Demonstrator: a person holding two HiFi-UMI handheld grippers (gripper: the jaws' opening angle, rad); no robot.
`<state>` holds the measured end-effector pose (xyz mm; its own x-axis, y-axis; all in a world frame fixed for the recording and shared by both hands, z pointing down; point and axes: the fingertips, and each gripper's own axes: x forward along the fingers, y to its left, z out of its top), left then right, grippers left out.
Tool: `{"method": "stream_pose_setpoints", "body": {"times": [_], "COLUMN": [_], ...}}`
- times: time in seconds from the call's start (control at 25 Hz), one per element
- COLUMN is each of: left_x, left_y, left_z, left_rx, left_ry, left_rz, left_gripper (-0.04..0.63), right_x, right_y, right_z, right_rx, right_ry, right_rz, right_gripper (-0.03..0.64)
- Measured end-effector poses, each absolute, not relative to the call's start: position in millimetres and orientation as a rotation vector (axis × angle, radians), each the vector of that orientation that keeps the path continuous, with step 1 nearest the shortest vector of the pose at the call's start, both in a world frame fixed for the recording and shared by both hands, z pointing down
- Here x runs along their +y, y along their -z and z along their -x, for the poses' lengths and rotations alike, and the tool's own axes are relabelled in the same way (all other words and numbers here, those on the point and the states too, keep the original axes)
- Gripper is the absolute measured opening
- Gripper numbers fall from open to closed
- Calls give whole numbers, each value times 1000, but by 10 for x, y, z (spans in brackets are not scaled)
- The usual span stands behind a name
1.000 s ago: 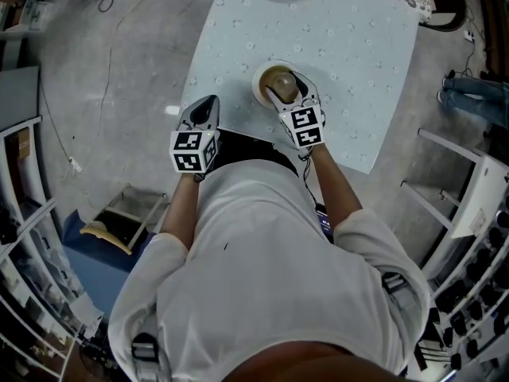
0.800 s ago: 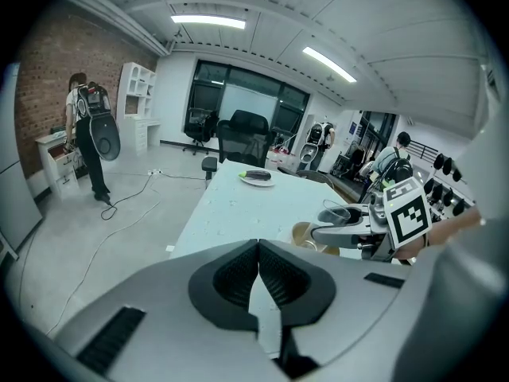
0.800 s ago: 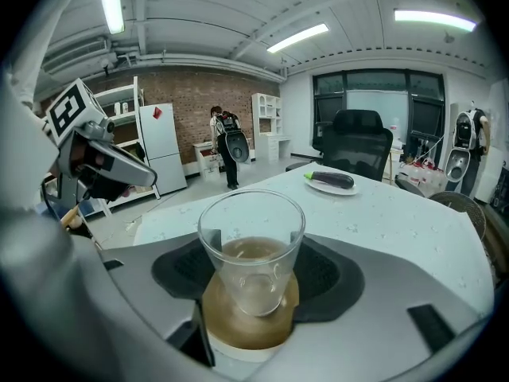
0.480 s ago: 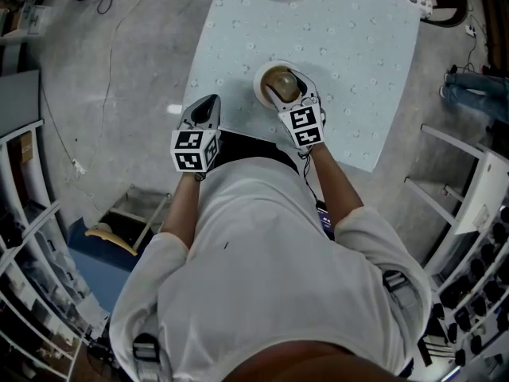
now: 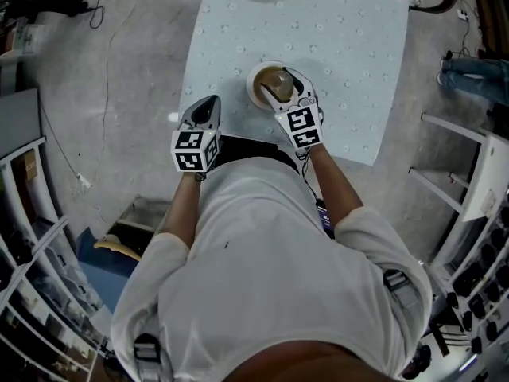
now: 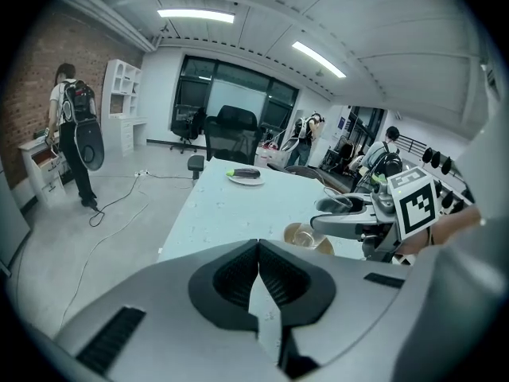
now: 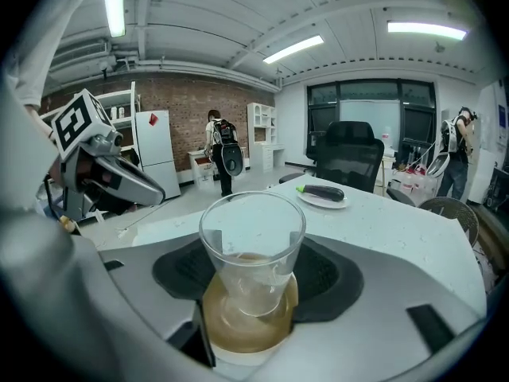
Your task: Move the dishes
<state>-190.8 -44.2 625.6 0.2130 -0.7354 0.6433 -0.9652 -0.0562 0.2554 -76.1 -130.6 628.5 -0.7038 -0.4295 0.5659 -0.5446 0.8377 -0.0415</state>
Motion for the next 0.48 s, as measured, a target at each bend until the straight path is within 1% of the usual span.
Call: {"method": "stream_pose_setpoints", "body": {"times": [0.48], "left_x": [-797], "left_y": [-6156], "left_z": [1584], "left_rx": [-1463], "left_ry": [-506], "left_rz": [-1993], "left_gripper": [20], "right_x": [-1456], "right_y": [-5939], "right_z": [456], "right_rx": [-2484], "right_ry": [-326], "right_rz": [-891], "right_gripper": [275]}}
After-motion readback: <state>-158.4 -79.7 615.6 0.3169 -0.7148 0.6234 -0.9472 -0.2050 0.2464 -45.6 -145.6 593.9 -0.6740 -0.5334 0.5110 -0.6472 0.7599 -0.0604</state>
